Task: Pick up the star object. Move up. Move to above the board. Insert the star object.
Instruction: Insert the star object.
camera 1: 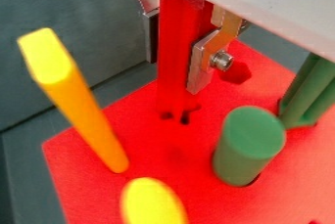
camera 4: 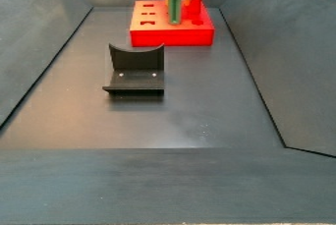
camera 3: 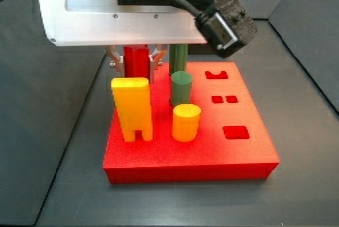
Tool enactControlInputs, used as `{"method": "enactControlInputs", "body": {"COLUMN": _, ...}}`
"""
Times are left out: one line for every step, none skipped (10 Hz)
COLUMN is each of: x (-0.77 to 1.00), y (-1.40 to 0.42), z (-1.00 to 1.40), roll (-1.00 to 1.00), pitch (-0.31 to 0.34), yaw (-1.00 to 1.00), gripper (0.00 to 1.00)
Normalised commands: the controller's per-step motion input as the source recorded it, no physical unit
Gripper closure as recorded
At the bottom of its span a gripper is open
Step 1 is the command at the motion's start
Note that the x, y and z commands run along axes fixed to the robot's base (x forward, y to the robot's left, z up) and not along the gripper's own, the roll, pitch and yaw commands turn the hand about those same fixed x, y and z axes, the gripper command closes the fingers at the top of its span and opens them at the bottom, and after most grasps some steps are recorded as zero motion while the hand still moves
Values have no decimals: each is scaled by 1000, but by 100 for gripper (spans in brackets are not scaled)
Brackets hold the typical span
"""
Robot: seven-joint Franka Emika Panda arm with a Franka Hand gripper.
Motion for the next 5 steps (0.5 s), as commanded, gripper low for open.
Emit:
{"method": "enactControlInputs", "body": {"x": 0, "y": 89, "z": -500, "roll": 114, "pitch": 0, "yaw": 777, "gripper": 100}}
{"method": "enactControlInputs", "body": {"x": 97, "y": 0, "z": -634, "roll": 99, "pitch": -21, "yaw": 774, "gripper": 100}}
{"method": "enactControlInputs", "body": {"x": 83, "y": -80, "z": -791, "roll": 69, "pitch": -110, "yaw": 657, "gripper": 100}}
{"method": "enactControlInputs", "body": {"x": 97, "y": -123, "z": -817, "roll": 59, "pitch": -151, "yaw": 597, "gripper": 100}}
{"method": "enactControlInputs", "body": {"x": 54, "y": -177, "z": -786, "roll": 80, "pitch": -193, "yaw": 409, "gripper": 100}}
